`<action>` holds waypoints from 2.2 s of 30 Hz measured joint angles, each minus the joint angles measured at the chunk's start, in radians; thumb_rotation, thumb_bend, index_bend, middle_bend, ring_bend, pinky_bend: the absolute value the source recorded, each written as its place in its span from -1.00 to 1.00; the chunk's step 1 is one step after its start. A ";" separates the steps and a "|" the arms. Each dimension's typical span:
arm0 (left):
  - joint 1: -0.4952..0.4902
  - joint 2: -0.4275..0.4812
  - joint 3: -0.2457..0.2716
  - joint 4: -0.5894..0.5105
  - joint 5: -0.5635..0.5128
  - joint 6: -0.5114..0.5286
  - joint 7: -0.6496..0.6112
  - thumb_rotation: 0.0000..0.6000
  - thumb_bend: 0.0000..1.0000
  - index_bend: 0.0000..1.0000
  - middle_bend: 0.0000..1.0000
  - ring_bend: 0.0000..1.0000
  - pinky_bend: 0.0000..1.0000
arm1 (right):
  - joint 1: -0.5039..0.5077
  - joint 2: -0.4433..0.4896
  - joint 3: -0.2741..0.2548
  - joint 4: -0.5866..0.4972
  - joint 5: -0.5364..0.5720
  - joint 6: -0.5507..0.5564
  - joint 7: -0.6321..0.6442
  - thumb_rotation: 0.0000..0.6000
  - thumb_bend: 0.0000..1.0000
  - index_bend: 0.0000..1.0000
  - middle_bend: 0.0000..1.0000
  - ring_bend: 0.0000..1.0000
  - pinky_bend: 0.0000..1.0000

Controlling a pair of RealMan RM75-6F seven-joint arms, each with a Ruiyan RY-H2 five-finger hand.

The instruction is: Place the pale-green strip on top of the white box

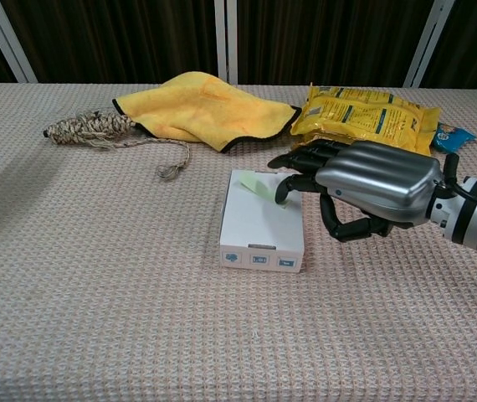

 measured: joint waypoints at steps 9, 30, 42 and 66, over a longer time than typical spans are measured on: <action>0.000 -0.003 0.002 -0.001 0.000 -0.001 0.005 1.00 -0.68 -0.32 -0.54 -0.71 -0.39 | -0.006 0.010 -0.010 -0.008 -0.015 0.018 0.005 0.09 0.95 -0.48 -1.00 -1.00 -1.00; -0.004 -0.004 0.000 -0.001 -0.002 -0.006 0.013 1.00 -0.68 -0.32 -0.54 -0.71 -0.39 | -0.012 0.021 -0.012 -0.012 0.005 0.006 -0.002 0.08 0.94 -0.44 -1.00 -1.00 -1.00; -0.005 -0.005 0.002 0.000 -0.001 -0.009 0.012 1.00 -0.68 -0.32 -0.54 -0.71 -0.39 | -0.016 0.030 -0.009 -0.015 0.002 0.015 0.004 0.08 0.95 -0.44 -1.00 -1.00 -1.00; -0.001 0.000 0.002 -0.003 -0.001 -0.003 0.012 1.00 -0.68 -0.32 -0.54 -0.71 -0.39 | -0.013 0.015 -0.018 -0.003 -0.020 0.025 0.036 0.09 0.95 -0.43 -1.00 -1.00 -1.00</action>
